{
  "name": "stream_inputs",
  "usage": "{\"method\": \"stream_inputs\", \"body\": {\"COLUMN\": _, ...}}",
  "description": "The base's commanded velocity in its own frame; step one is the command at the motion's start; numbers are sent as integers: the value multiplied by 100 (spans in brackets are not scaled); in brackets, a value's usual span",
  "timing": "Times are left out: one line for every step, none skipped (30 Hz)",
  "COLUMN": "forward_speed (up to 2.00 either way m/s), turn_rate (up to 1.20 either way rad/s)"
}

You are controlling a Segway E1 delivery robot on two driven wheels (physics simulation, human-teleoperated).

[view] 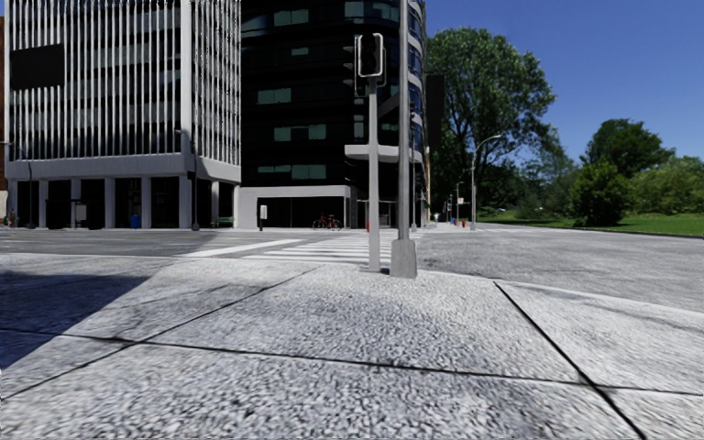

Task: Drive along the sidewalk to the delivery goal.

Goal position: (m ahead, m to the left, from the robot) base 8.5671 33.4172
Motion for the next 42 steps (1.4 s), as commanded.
{"method": "stream_inputs", "body": {"forward_speed": 140, "turn_rate": 46}}
{"method": "stream_inputs", "body": {"forward_speed": 143, "turn_rate": 46}}
{"method": "stream_inputs", "body": {"forward_speed": 143, "turn_rate": 46}}
{"method": "stream_inputs", "body": {"forward_speed": 144, "turn_rate": 46}}
{"method": "stream_inputs", "body": {"forward_speed": 144, "turn_rate": 46}}
{"method": "stream_inputs", "body": {"forward_speed": 144, "turn_rate": 46}}
{"method": "stream_inputs", "body": {"forward_speed": 144, "turn_rate": 46}}
{"method": "stream_inputs", "body": {"forward_speed": 144, "turn_rate": 46}}
{"method": "stream_inputs", "body": {"forward_speed": 144, "turn_rate": 46}}
{"method": "stream_inputs", "body": {"forward_speed": 144, "turn_rate": 46}}
{"method": "stream_inputs", "body": {"forward_speed": 145, "turn_rate": 46}}
{"method": "stream_inputs", "body": {"forward_speed": 147, "turn_rate": 46}}
{"method": "stream_inputs", "body": {"forward_speed": 150, "turn_rate": 46}}
{"method": "stream_inputs", "body": {"forward_speed": 150, "turn_rate": 46}}
{"method": "stream_inputs", "body": {"forward_speed": 152, "turn_rate": 46}}
{"method": "stream_inputs", "body": {"forward_speed": 152, "turn_rate": 46}}
{"method": "stream_inputs", "body": {"forward_speed": 152, "turn_rate": 46}}
{"method": "stream_inputs", "body": {"forward_speed": 154, "turn_rate": 46}}
{"method": "stream_inputs", "body": {"forward_speed": 158, "turn_rate": 46}}
{"method": "stream_inputs", "body": {"forward_speed": 158, "turn_rate": 46}}
{"method": "stream_inputs", "body": {"forward_speed": 171, "turn_rate": 47}}
{"method": "stream_inputs", "body": {"forward_speed": 174, "turn_rate": 47}}
{"method": "stream_inputs", "body": {"forward_speed": 174, "turn_rate": 47}}
{"method": "stream_inputs", "body": {"forward_speed": 176, "turn_rate": 47}}
{"method": "stream_inputs", "body": {"forward_speed": 177, "turn_rate": 47}}
{"method": "stream_inputs", "body": {"forward_speed": 177, "turn_rate": 47}}
{"method": "stream_inputs", "body": {"forward_speed": 178, "turn_rate": 47}}
{"method": "stream_inputs", "body": {"forward_speed": 182, "turn_rate": 47}}
{"method": "stream_inputs", "body": {"forward_speed": 190, "turn_rate": 47}}
{"method": "stream_inputs", "body": {"forward_speed": 196, "turn_rate": 47}}
{"method": "stream_inputs", "body": {"forward_speed": 199, "turn_rate": 47}}
{"method": "stream_inputs", "body": {"forward_speed": 199, "turn_rate": 47}}
{"method": "stream_inputs", "body": {"forward_speed": 199, "turn_rate": 48}}
{"method": "stream_inputs", "body": {"forward_speed": 199, "turn_rate": 48}}
{"method": "stream_inputs", "body": {"forward_speed": 199, "turn_rate": 48}}
{"method": "stream_inputs", "body": {"forward_speed": 199, "turn_rate": 48}}
{"method": "stream_inputs", "body": {"forward_speed": 199, "turn_rate": 48}}
{"method": "stream_inputs", "body": {"forward_speed": 199, "turn_rate": 48}}
{"method": "stream_inputs", "body": {"forward_speed": 199, "turn_rate": 48}}
{"method": "stream_inputs", "body": {"forward_speed": 199, "turn_rate": 49}}
{"method": "stream_inputs", "body": {"forward_speed": 199, "turn_rate": 49}}
{"method": "stream_inputs", "body": {"forward_speed": 200, "turn_rate": 50}}
